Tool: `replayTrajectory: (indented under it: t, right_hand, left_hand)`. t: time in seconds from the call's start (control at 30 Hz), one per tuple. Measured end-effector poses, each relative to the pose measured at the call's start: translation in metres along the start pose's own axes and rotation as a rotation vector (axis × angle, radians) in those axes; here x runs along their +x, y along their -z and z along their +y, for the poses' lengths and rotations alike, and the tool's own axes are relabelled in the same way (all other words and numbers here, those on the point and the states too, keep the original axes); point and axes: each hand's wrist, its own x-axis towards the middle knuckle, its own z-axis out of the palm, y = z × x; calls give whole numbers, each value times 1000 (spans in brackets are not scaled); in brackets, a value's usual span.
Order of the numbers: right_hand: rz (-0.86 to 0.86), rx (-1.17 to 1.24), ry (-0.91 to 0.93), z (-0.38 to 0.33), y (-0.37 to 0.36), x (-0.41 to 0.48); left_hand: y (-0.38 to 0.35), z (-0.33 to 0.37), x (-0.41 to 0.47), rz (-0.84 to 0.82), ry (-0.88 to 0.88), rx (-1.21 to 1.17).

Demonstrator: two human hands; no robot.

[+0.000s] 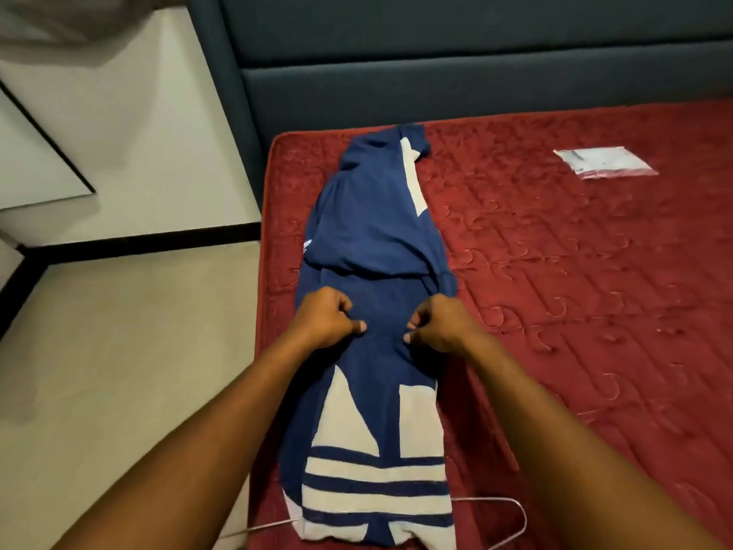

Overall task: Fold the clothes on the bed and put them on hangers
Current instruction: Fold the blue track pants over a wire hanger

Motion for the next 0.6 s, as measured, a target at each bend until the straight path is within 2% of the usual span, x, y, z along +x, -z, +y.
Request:
replayTrajectory:
  t: [0.07, 0.13, 0.2, 0.27, 0.37, 0.5, 0.6]
  right_hand:
    - [23, 29, -23, -14, 18, 28]
    - [131, 89, -47, -27, 26, 57]
    - [174, 119, -97, -37, 22, 80]
    - [148, 106, -140, -37, 7, 92]
    - [156, 241, -73, -27, -11, 90]
    - [222, 434, 48, -23, -7, 89]
    - [356, 328, 126, -24, 1, 105]
  left_hand:
    - [21, 3, 23, 36, 47, -86]
    - [37, 10, 47, 100, 90, -109]
    - [44, 19, 67, 54, 134, -43]
    - [39, 24, 79, -60, 218, 1]
    - [29, 24, 84, -76, 213, -39]
    - [26, 24, 93, 87, 45, -63]
    - [29, 23, 104, 275, -34, -84]
